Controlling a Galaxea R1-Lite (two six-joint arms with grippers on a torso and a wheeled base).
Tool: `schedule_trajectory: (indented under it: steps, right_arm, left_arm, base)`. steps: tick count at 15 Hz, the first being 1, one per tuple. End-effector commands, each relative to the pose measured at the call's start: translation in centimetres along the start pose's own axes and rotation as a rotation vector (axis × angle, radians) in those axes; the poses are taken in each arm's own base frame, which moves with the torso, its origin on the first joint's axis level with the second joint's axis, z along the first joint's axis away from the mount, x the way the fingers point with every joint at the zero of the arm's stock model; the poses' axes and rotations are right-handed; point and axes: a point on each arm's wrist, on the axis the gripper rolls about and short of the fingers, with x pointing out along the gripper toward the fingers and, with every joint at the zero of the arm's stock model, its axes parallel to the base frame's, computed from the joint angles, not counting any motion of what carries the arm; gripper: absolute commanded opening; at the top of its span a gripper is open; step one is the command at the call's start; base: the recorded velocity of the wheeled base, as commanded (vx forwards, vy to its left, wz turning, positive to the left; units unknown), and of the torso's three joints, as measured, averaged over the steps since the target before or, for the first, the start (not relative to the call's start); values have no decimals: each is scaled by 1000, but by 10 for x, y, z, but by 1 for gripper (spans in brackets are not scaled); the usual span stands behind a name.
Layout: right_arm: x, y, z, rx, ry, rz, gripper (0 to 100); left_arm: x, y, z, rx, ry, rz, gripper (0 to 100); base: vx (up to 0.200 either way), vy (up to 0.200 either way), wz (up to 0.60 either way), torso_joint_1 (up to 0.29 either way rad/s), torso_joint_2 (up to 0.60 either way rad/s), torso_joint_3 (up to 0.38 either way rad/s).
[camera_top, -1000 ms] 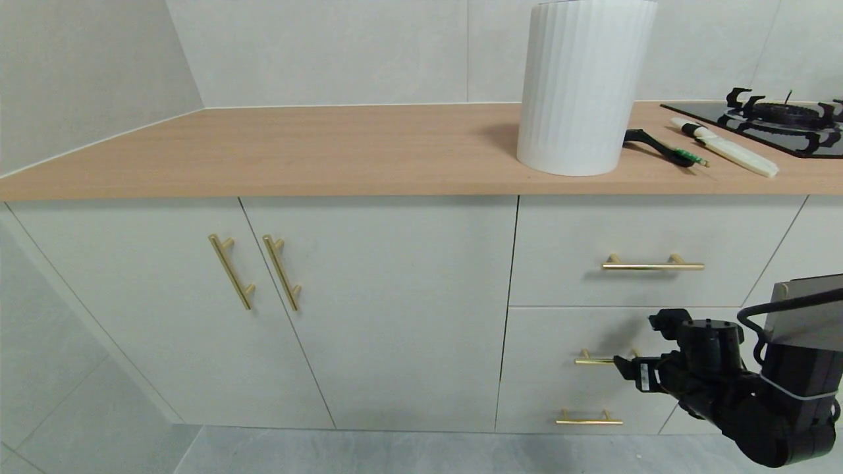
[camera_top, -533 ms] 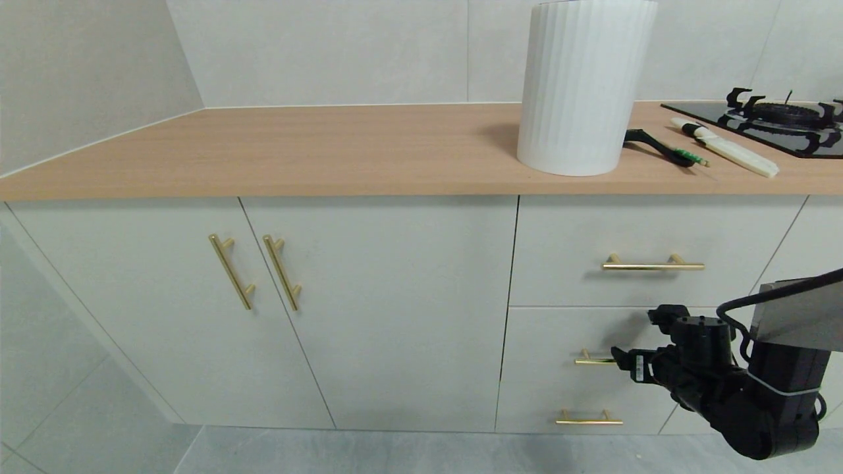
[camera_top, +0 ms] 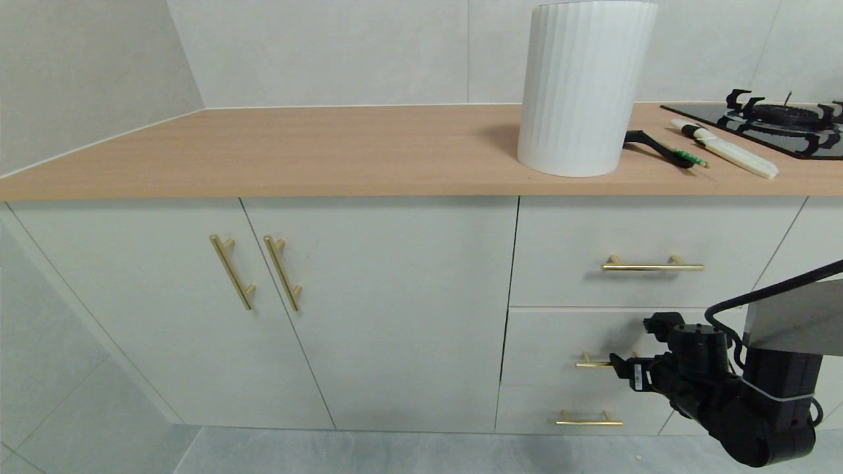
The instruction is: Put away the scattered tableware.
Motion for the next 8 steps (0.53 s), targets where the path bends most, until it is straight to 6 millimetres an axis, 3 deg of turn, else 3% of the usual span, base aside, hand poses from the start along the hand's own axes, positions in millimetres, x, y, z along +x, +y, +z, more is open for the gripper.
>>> schedule_trajectory:
  steps: [1, 4, 6, 8]
  right_arm:
    - [0, 0, -3, -7, 17, 0, 100]
    - [-4, 0, -3, -13, 26, 3, 100]
    - [-28, -3, 10, -23, 62, 24, 100]
    - [-80, -7, 43, -41, 146, 131, 100]
  left_arm:
    - [0, 0, 0, 0, 1, 0, 100]
    - [0, 0, 0, 1, 1, 0, 100]
    - [0, 0, 0, 0, 1, 0, 100]
    - [0, 0, 0, 0, 1, 0, 100]
  base:
    - [0, 0, 0, 0, 0, 0]
    - [0, 0, 0, 0, 0, 0]
    - [0, 0, 0, 0, 0, 0]
    - [0, 0, 0, 0, 0, 0]
